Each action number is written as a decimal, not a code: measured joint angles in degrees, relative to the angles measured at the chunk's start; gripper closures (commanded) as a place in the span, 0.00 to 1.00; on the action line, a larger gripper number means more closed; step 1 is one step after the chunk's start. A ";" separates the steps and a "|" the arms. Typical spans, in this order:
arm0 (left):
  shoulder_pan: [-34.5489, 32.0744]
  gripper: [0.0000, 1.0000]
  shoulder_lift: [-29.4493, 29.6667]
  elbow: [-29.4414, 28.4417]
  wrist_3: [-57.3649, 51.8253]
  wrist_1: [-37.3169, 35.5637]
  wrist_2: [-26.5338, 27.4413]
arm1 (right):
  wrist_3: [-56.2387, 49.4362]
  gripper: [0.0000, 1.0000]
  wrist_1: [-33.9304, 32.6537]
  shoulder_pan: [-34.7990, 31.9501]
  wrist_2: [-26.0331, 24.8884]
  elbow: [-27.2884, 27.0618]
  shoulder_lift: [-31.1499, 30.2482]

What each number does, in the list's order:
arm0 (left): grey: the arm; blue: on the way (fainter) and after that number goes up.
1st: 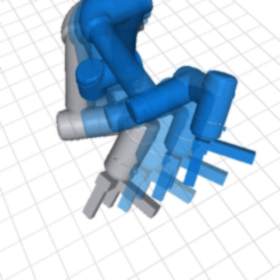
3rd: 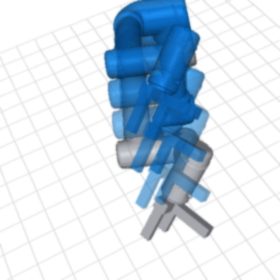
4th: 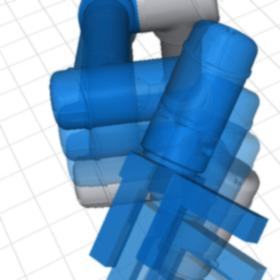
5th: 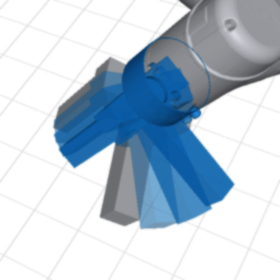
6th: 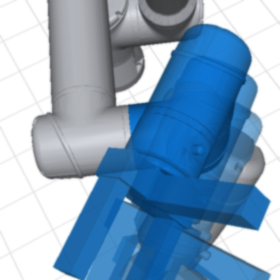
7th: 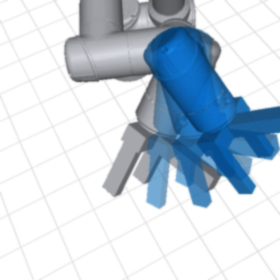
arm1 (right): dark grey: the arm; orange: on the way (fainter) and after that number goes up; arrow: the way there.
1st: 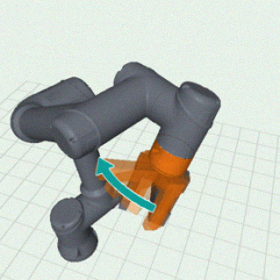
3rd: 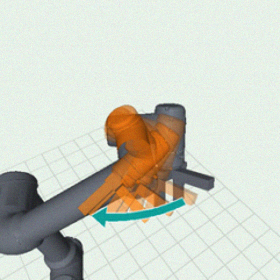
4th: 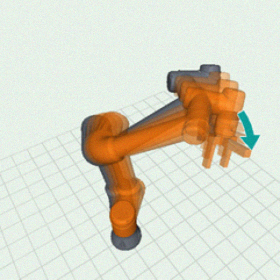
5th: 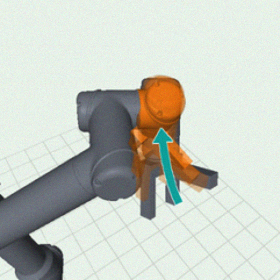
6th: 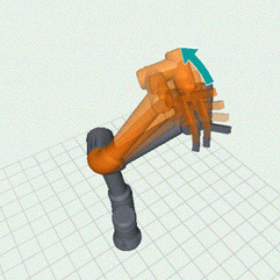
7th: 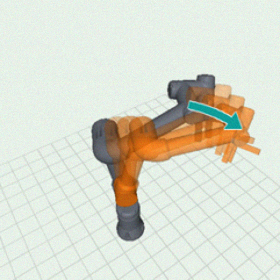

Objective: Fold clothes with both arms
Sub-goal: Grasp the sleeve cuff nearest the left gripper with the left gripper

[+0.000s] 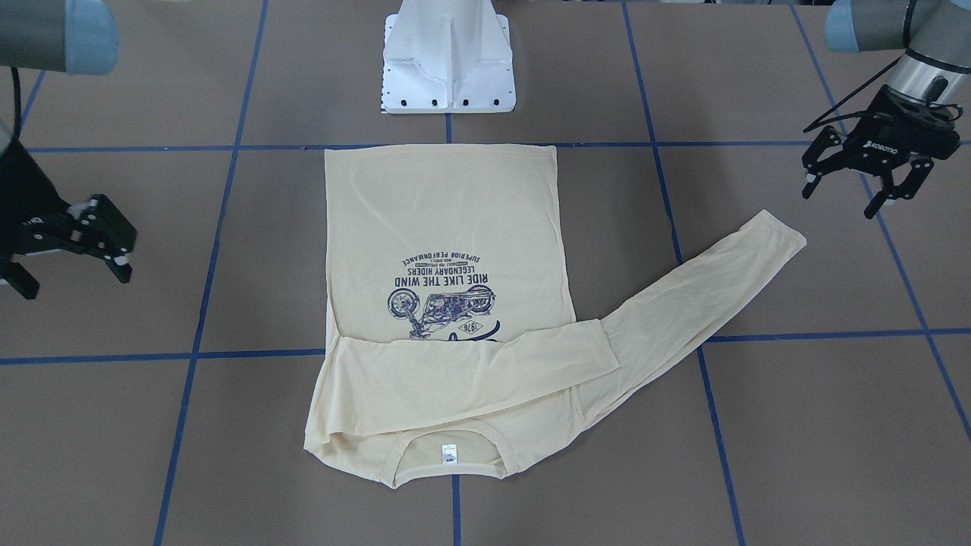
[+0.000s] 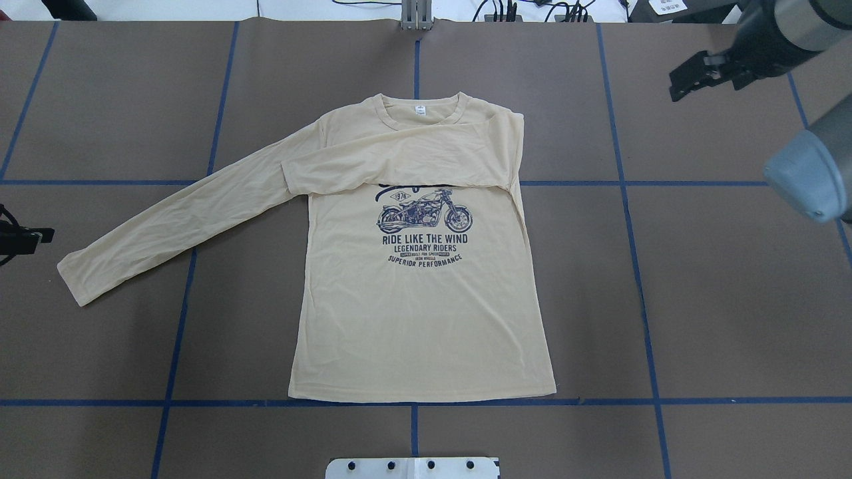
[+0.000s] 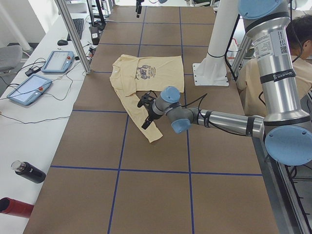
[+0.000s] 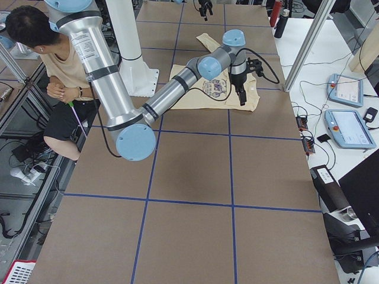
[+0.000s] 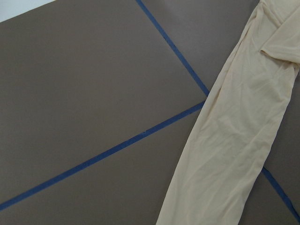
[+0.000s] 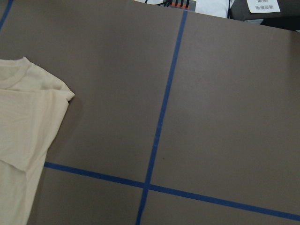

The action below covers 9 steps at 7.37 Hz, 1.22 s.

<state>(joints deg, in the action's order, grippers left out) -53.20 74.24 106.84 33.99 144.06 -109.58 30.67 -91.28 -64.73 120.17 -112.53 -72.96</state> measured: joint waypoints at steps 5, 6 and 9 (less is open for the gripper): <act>13.23 0.25 -0.48 -7.76 11.07 7.58 11.14 | -6.17 0.00 14.63 -6.87 7.21 -3.90 -19.07; 14.77 0.32 -0.49 -7.89 11.31 7.60 11.68 | -6.32 0.00 14.99 -7.28 7.59 -3.99 -19.45; 17.28 0.33 -0.55 -8.46 11.38 7.58 12.09 | -6.41 0.00 15.16 -7.74 7.79 -4.09 -19.59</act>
<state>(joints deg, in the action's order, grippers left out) -35.91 73.68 98.38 45.38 151.64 -97.49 24.26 -76.12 -72.47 127.96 -116.63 -92.54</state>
